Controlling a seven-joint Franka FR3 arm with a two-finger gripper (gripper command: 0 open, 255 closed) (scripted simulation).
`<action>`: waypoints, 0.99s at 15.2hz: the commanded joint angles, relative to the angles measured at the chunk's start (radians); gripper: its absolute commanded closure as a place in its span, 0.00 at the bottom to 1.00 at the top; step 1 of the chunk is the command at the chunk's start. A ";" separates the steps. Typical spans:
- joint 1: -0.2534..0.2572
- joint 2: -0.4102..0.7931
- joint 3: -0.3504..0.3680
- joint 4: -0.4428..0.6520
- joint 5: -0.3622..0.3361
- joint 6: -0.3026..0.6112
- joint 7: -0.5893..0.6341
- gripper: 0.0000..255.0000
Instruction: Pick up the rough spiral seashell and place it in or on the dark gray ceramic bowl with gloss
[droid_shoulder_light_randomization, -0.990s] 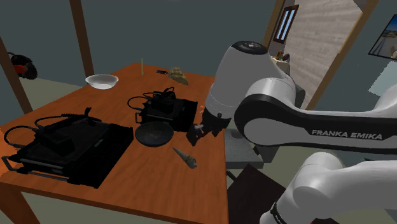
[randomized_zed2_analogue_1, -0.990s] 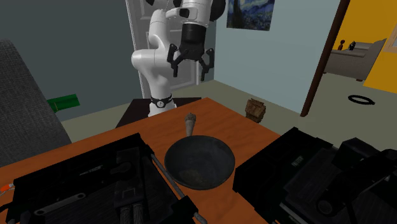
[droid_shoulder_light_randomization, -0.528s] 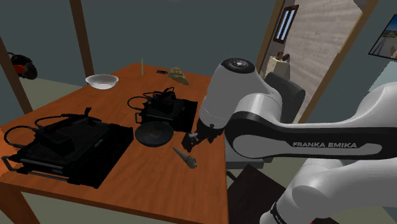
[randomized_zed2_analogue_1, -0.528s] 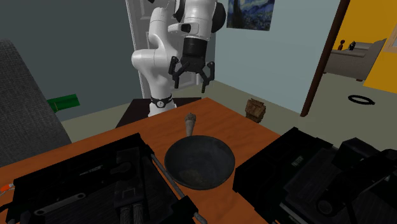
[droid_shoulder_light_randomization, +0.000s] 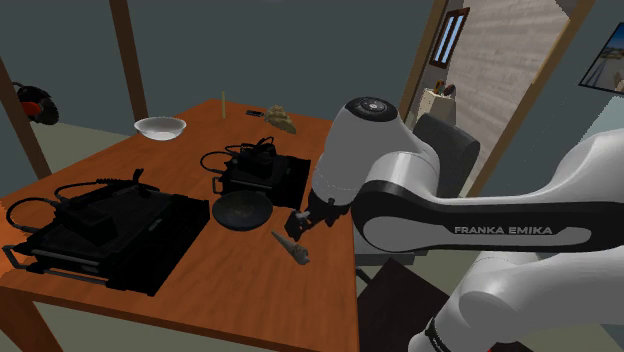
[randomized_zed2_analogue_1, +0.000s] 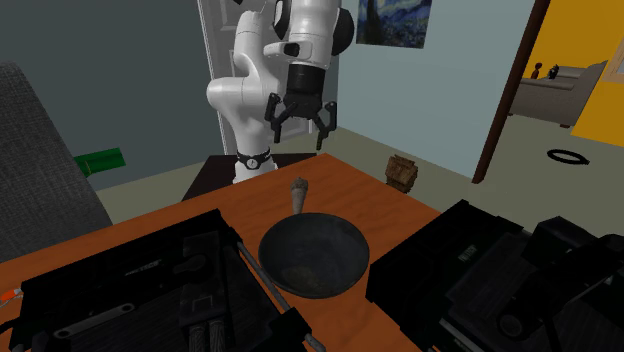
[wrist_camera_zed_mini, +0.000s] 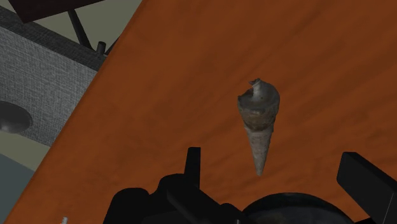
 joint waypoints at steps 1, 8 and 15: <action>0.000 0.000 0.000 0.000 0.000 0.000 0.000 1.00; 0.000 0.000 0.000 0.000 0.000 0.000 0.000 1.00; -0.035 0.256 -0.031 0.091 -0.057 0.045 -0.204 0.00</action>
